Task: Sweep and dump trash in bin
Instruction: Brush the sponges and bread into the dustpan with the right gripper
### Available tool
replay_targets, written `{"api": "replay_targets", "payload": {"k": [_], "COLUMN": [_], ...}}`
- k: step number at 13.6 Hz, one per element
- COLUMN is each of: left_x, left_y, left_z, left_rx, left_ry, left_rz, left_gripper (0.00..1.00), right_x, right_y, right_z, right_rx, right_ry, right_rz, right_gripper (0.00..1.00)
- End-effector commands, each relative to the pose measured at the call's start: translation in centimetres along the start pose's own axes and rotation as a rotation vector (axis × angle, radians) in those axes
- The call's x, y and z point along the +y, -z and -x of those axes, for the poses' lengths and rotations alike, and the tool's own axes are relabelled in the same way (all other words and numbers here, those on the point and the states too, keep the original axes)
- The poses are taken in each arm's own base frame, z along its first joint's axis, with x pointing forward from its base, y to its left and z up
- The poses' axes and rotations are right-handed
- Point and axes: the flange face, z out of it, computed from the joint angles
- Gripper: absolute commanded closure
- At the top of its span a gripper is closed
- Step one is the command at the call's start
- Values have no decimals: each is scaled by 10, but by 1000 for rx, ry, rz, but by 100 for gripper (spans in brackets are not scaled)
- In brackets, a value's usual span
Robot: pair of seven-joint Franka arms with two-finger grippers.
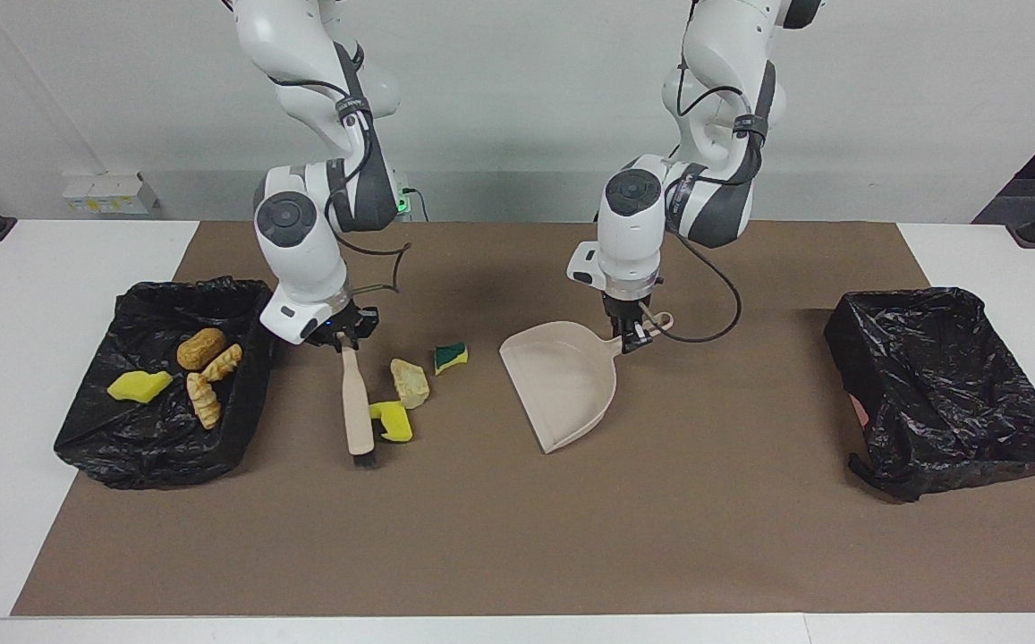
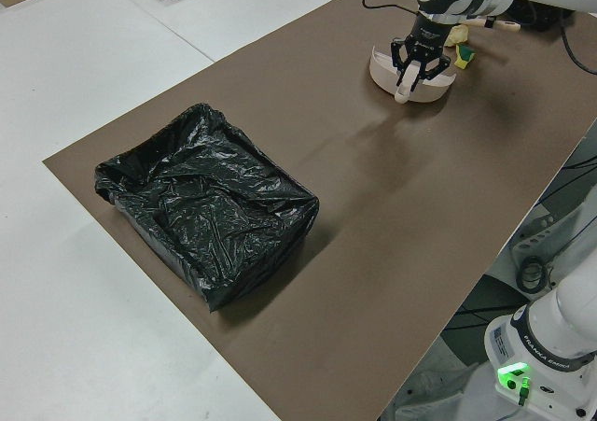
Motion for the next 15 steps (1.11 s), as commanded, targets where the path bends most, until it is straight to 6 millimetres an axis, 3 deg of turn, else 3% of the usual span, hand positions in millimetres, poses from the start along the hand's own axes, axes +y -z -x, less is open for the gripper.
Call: {"api": "replay_targets", "payload": {"k": [1,3,7,9,11,15], "left_x": [15,16,17,17,15,12], "left_y": [0,0,-2,-2,-2,0], "left_z": [11,12,12,12,14,14], "left_rx": [7,6,13,25,25,27], "left_ry": [-70,-71,-60,-41,-38,-89], "left_rz": [6,7,16,31,31,27], "left_gripper": [100,100,100,100,100,100], "right_x": [-49,-69,-155,-174,-162,-94], "right_y": [-19,-18,-1,16,39,68], "right_z": [-1,-1,15,15,14,27], "right_rx": [27,33,10,18,-18,-61], "right_ry": [-21,-10,13,15,5,-36], "right_rz": [-6,-36,-254,-311,-304,-209], "right_gripper": [100,100,100,100,100,100]}}
